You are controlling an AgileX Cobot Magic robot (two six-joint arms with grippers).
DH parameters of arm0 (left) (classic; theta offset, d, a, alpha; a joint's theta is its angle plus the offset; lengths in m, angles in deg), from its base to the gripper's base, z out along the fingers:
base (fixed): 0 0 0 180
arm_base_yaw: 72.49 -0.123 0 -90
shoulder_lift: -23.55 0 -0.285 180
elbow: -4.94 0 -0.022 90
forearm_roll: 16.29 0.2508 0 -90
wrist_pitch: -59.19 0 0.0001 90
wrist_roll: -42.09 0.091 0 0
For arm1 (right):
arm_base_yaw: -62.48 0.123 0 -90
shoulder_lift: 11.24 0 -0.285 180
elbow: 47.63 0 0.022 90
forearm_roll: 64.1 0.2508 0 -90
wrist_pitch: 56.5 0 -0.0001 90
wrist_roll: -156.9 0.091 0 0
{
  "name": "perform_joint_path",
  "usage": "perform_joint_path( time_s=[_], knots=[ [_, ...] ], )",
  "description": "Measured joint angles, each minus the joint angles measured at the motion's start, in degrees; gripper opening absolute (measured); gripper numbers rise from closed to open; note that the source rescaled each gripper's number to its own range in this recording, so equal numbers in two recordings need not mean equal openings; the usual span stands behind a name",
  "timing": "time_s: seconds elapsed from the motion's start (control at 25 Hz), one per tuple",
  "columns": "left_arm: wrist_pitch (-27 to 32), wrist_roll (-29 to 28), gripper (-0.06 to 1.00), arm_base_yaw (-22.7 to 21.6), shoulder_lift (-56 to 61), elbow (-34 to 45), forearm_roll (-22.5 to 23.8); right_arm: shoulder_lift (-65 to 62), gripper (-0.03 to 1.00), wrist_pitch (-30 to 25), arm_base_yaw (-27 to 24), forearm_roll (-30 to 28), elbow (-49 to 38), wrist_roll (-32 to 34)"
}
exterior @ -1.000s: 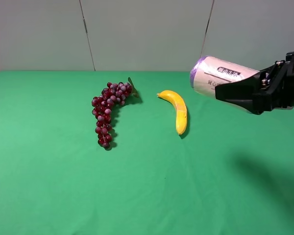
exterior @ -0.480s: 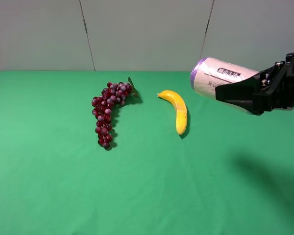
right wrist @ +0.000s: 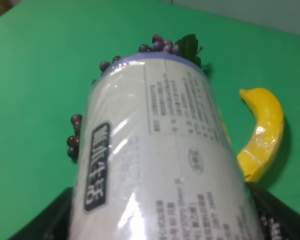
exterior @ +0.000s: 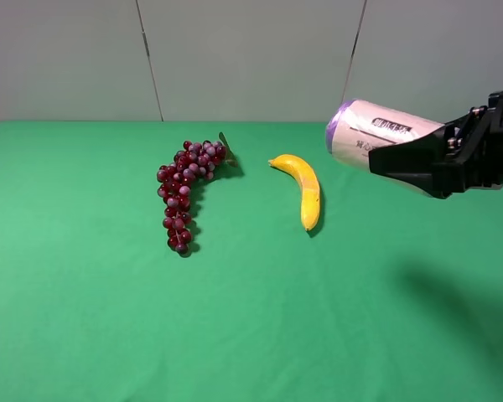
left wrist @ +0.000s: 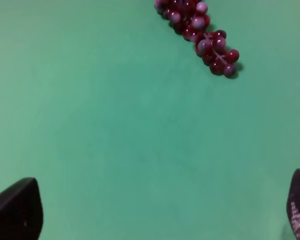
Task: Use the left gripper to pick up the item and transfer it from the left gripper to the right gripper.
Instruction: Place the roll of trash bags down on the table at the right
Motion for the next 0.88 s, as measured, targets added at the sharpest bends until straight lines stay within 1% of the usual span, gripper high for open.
perform_joint_path(
  time_s=[0.04,0.28,0.32,0.4,0.48,0.6,0.88],
  knots=[
    [0.0,0.0,0.94,-0.9,0.0,0.0,0.0,0.0,0.0,0.0,0.0,0.0,0.0,0.0],
    [0.0,0.1,0.94,-10.0,0.0,0.0,0.0,0.0,0.0,0.0,0.0,-2.4,0.0,2.6],
    [0.0,0.1,0.94,-10.0,0.0,0.0,0.0,0.0,0.0,0.0,0.0,-3.3,0.0,3.1],
    [0.0,0.1,0.94,-13.0,0.0,0.0,0.0,0.0,0.0,0.0,0.0,-4.3,0.0,4.0],
    [0.0,0.1,0.94,-15.0,0.0,0.0,0.0,0.0,0.0,0.3,0.0,-5.3,0.0,5.3],
    [0.0,0.1,0.94,-16.3,0.0,0.0,0.0,0.0,0.0,1.6,0.0,-7.8,0.0,7.7],
    [0.0,0.1,0.94,-16.3,0.0,0.0,0.0,0.0,0.0,5.3,0.0,-16.3,0.0,13.8]
  ],
)
